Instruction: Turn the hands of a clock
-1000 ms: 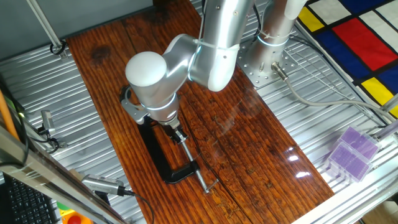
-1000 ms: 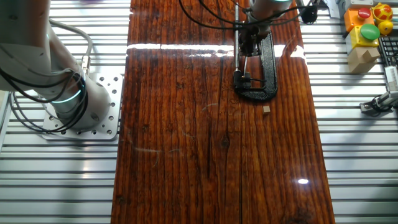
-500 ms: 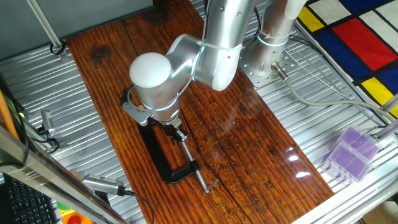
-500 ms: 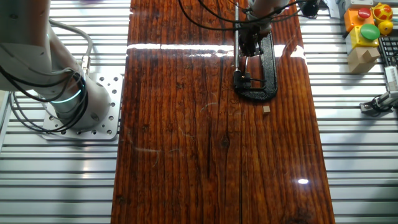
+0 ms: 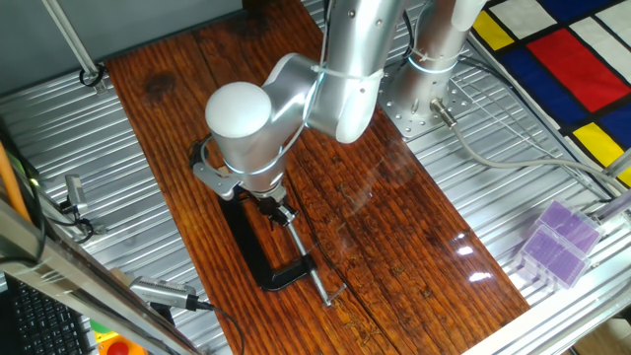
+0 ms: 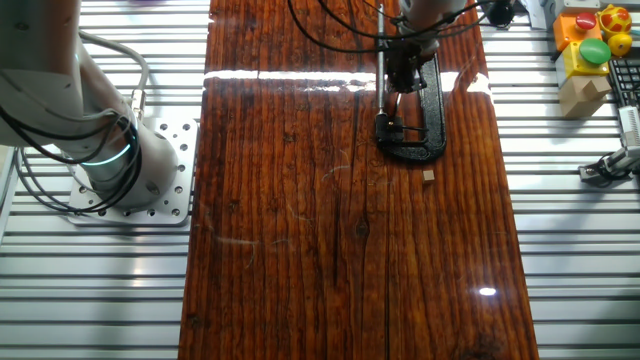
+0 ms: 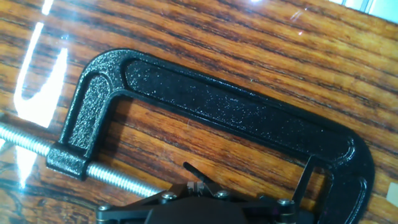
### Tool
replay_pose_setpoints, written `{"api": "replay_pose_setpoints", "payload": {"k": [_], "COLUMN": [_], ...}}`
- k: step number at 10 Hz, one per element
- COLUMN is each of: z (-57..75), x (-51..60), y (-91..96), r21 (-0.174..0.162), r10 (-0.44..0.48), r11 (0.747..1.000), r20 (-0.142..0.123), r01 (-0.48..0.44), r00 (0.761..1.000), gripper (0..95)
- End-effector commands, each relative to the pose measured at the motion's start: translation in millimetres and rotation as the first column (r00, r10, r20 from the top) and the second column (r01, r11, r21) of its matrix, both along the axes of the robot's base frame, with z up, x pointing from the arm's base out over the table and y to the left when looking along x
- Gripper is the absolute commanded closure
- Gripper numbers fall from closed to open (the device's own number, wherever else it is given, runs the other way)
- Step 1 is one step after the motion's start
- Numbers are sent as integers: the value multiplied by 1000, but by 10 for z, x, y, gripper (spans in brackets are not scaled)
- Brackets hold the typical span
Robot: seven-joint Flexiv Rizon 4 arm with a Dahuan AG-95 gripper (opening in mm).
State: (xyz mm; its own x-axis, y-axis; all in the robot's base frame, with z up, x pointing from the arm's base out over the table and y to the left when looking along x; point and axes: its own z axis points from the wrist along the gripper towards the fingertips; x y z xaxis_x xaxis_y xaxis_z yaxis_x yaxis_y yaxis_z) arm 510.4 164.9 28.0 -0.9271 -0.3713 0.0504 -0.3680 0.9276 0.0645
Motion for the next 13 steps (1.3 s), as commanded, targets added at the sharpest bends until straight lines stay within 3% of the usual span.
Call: {"api": "replay_pose_setpoints", "payload": {"k": [1, 13], "z": [-3, 3], "x": [15, 167], "y": [-32, -215], "r21": [2, 6], "r10": [14, 63], "r11": [1000, 998], "r20": [1, 6], "r01": [-14, -63], "r00": [1000, 998], "gripper": [950, 950]}}
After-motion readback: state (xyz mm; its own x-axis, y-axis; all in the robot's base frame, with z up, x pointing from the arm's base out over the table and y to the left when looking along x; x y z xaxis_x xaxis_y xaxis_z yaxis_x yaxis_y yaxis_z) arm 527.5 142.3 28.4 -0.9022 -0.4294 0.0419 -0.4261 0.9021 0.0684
